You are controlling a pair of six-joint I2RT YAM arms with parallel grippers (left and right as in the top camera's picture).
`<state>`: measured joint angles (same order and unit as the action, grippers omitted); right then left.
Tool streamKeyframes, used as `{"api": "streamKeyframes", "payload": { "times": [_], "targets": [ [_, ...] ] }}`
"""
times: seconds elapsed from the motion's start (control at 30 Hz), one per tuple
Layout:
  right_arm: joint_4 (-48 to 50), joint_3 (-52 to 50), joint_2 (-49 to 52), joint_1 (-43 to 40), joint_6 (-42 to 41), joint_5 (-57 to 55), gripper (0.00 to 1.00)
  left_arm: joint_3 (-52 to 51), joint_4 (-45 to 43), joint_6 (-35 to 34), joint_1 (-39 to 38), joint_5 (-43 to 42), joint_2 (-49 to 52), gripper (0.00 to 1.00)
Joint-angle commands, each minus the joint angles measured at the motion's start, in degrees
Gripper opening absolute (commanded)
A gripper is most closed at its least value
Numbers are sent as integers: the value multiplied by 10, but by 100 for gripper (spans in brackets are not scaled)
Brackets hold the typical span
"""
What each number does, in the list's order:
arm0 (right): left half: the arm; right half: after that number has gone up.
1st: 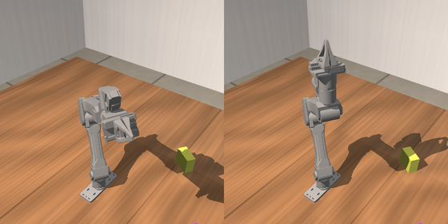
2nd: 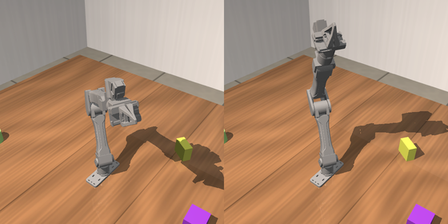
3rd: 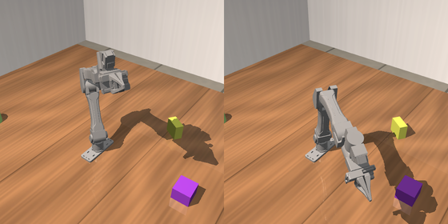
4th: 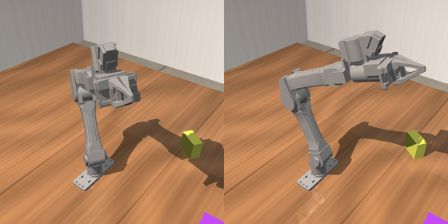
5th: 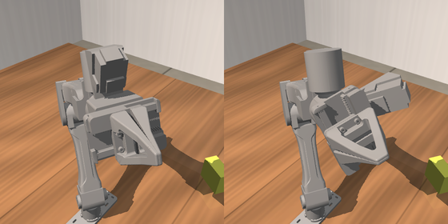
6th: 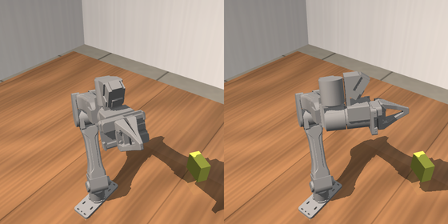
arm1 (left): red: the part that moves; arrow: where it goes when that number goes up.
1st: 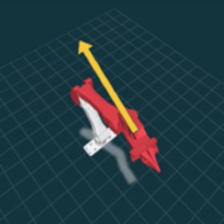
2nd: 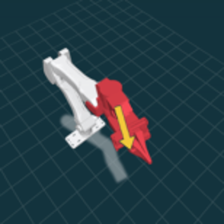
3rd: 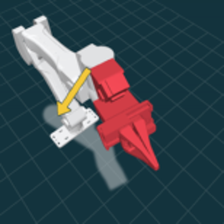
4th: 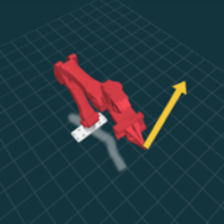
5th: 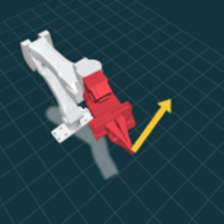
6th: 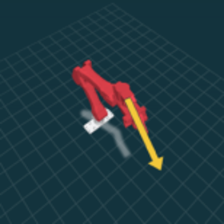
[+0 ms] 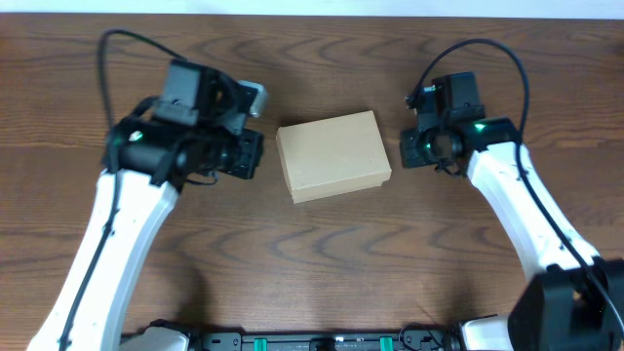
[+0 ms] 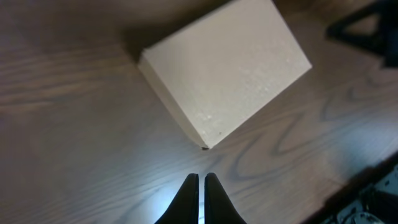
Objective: Pack container
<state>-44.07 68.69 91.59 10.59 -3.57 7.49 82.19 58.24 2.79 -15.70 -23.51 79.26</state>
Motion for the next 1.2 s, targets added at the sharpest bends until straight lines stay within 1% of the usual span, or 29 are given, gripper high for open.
{"api": "streamKeyframes", "payload": {
  "times": [0.0,0.07,0.13,0.33,0.43,0.5,0.57,0.7,0.83,1.0,1.07,1.17],
  "targets": [
    [6,-10,38,18,-24,23,2,0,6,-2,20,14,-41,6],
    [23,-10,54,30,-24,64,1,0,12,-2,34,14,-68,6],
    [31,-10,58,39,-24,77,1,0,19,-2,42,14,-84,6],
    [20,-10,58,58,-27,80,1,0,61,-2,49,14,-127,6],
    [11,-10,58,62,-28,99,1,0,89,-2,49,14,-144,6],
    [10,-10,58,64,-28,92,1,0,102,-2,49,14,-153,6],
    [9,-10,58,63,-28,59,1,0,108,-2,49,14,-162,6],
    [-23,0,42,57,-28,30,1,0,113,-2,49,14,-178,6],
    [-64,6,-30,60,-39,40,2,0,155,5,49,14,-202,6],
    [-101,-1,-169,83,-28,43,2,-6,180,14,48,-7,-253,6],
    [-101,-20,-230,95,-28,46,1,-21,178,15,48,-8,-284,6],
    [-91,-88,-327,113,-28,46,1,-70,164,15,48,-18,-340,6]
  ]
}}
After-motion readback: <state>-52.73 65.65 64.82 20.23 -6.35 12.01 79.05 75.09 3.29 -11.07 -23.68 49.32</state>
